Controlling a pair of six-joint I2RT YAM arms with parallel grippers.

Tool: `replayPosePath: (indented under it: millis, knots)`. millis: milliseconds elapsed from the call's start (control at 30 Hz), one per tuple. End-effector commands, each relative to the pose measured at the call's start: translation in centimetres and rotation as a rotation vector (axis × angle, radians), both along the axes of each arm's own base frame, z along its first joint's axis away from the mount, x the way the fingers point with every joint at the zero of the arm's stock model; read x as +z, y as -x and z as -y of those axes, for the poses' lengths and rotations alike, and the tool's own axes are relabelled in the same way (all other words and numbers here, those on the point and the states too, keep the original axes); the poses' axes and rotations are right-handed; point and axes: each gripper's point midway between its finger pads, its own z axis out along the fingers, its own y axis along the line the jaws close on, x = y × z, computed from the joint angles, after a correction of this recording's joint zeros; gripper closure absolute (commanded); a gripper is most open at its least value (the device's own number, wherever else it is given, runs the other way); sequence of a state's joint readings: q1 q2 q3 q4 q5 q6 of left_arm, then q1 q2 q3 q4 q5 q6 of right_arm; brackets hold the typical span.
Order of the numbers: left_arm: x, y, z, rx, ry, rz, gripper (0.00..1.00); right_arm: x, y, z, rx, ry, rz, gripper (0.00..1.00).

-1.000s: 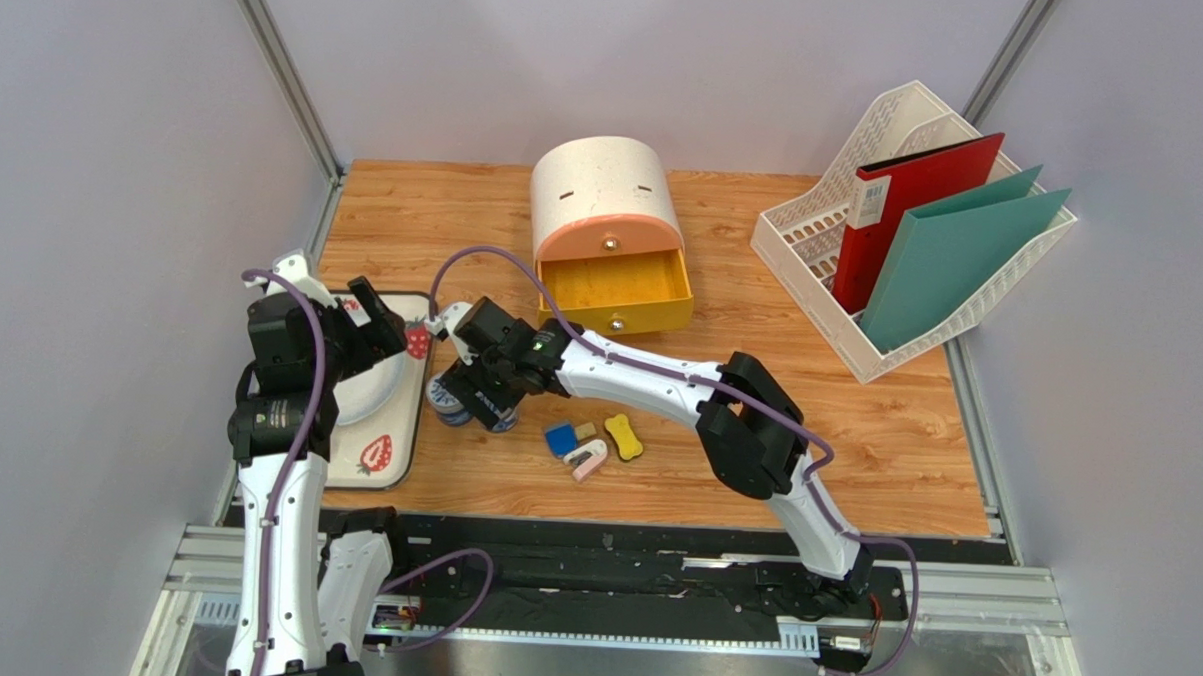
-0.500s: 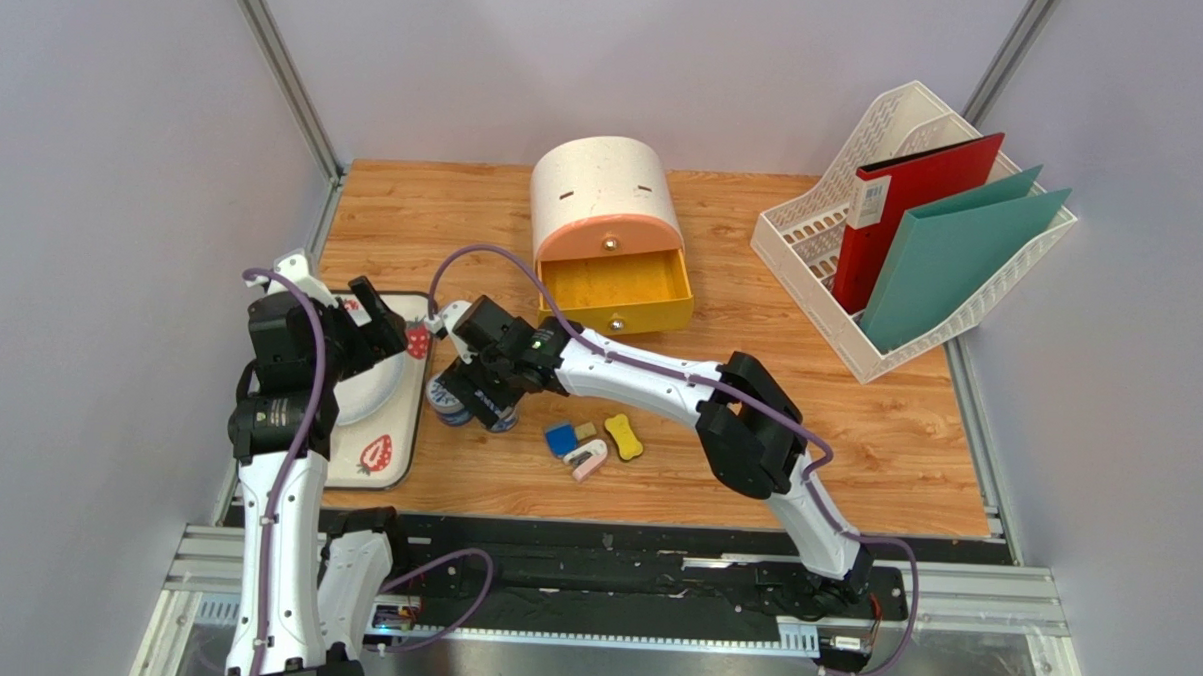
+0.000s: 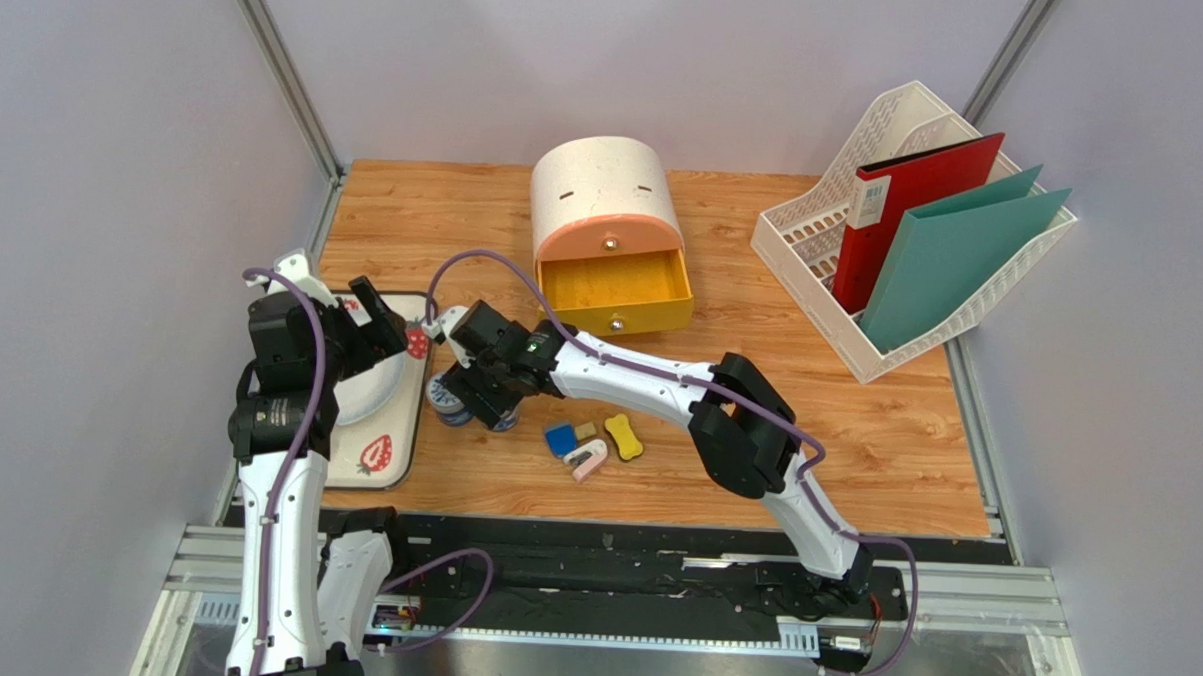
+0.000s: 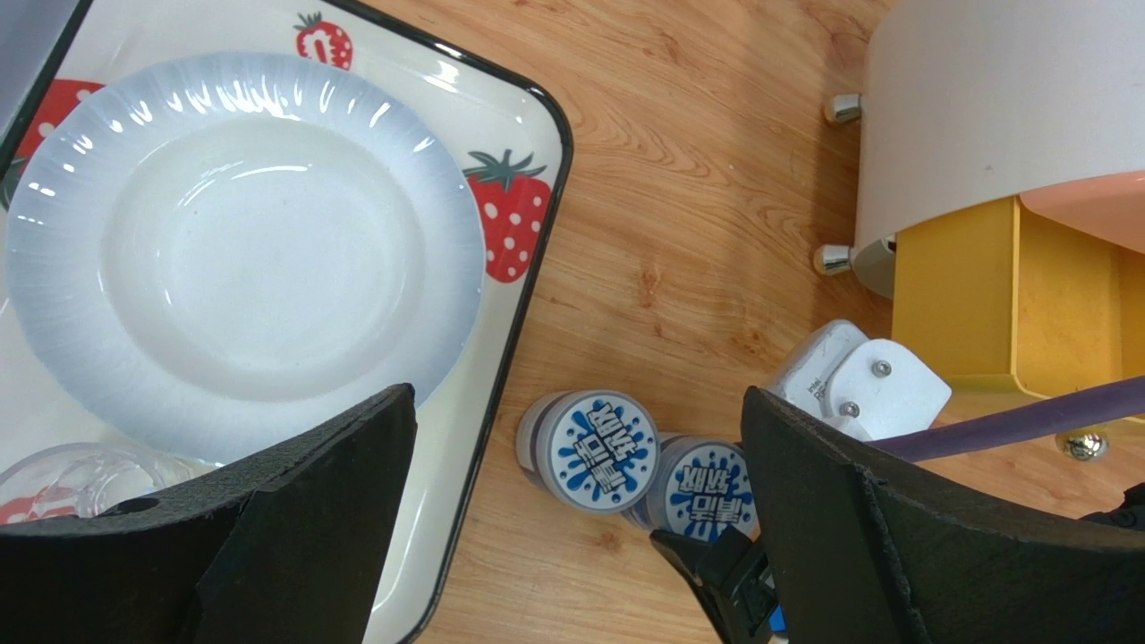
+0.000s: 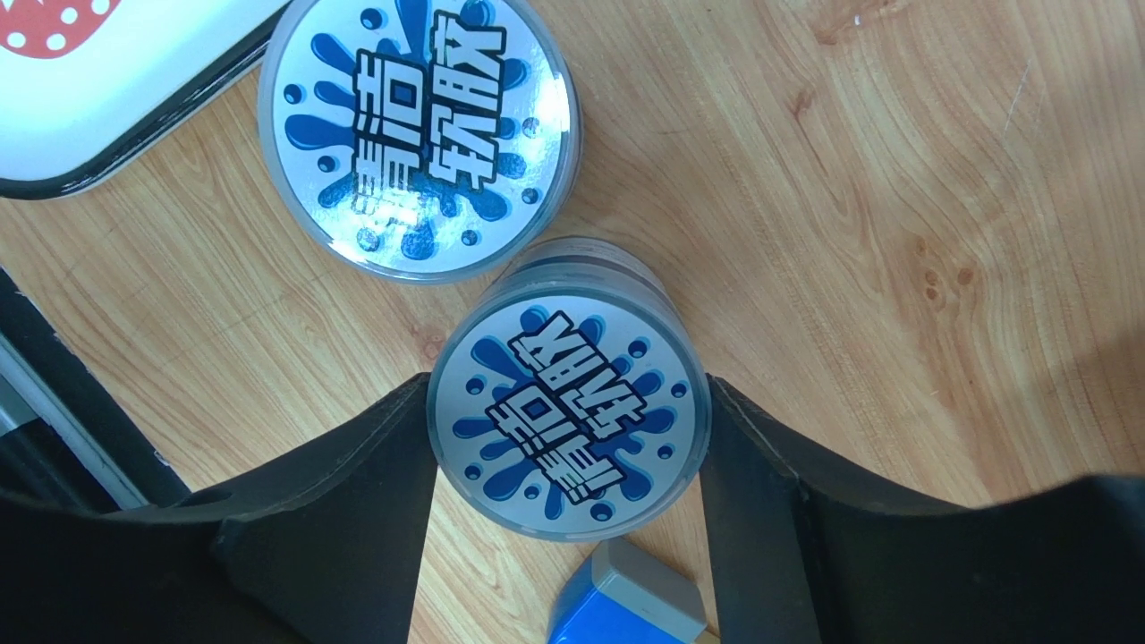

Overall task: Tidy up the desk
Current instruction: Pick up the stationery from the center of the board.

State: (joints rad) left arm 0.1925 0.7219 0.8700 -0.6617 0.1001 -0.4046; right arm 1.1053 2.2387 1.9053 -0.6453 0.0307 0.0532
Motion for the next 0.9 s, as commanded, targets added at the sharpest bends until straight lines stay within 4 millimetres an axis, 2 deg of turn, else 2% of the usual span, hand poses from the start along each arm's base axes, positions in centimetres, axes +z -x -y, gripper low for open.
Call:
replayPosePath:
  millis: [0, 67, 100, 233, 300, 333, 400, 433, 533, 667, 833, 867]
  knots:
    - [0.3, -0.3, -0.3, -0.003, -0.012, 0.021, 0.01, 3.9, -0.3, -1.1, 0.011, -0.072, 0.074, 0.61]
    - [0.4, -0.2, -0.2, -0.006, -0.013, 0.022, 0.01, 4.7, 0.1, -1.0, 0.017, -0.08, 0.085, 0.68]
    - [0.4, -0.2, -0.2, -0.005, -0.013, 0.022, 0.01, 5.8, 0.2, -1.0, 0.018, -0.098, 0.097, 0.69]
    - [0.4, -0.2, -0.2, -0.005, -0.013, 0.022, 0.01, 8.4, 0.7, -0.1, 0.019, -0.115, 0.128, 0.74]
    - [0.3, -0.2, -0.2, -0.005, -0.013, 0.021, 0.01, 9.3, 1.1, 0.6, 0.023, -0.119, 0.133, 0.82]
    - [0.3, -0.2, -0.2, -0.006, -0.012, 0.021, 0.01, 11.1, 1.4, 0.8, 0.031, -0.154, 0.142, 0.84]
    - [0.3, -0.3, -0.2, -0.007, -0.011, 0.023, 0.01, 12.4, 1.9, 1.4, 0.04, -0.175, 0.144, 0.85]
    - [0.3, -0.3, -0.2, -0.007, -0.011, 0.023, 0.01, 13.9, 2.3, 1.7, 0.049, -0.204, 0.148, 0.85]
    - [0.3, -0.3, -0.2, -0.005, -0.011, 0.022, 0.01, 15.6, 2.8, 2.6, 0.053, -0.224, 0.162, 0.85]
    - [0.4, -0.3, -0.2, -0.007, -0.01, 0.024, 0.01, 18.9, 2.6, 4.1, 0.023, -0.257, 0.212, 0.87]
    - [0.4, -0.3, -0.1, -0.011, -0.009, 0.025, 0.01, 22.9, 0.8, 5.5, -0.014, -0.278, 0.333, 0.89]
    - [0.4, -0.3, -0.1, -0.012, -0.01, 0.023, 0.01, 23.1, 0.6, 5.9, -0.019, -0.266, 0.34, 0.9]
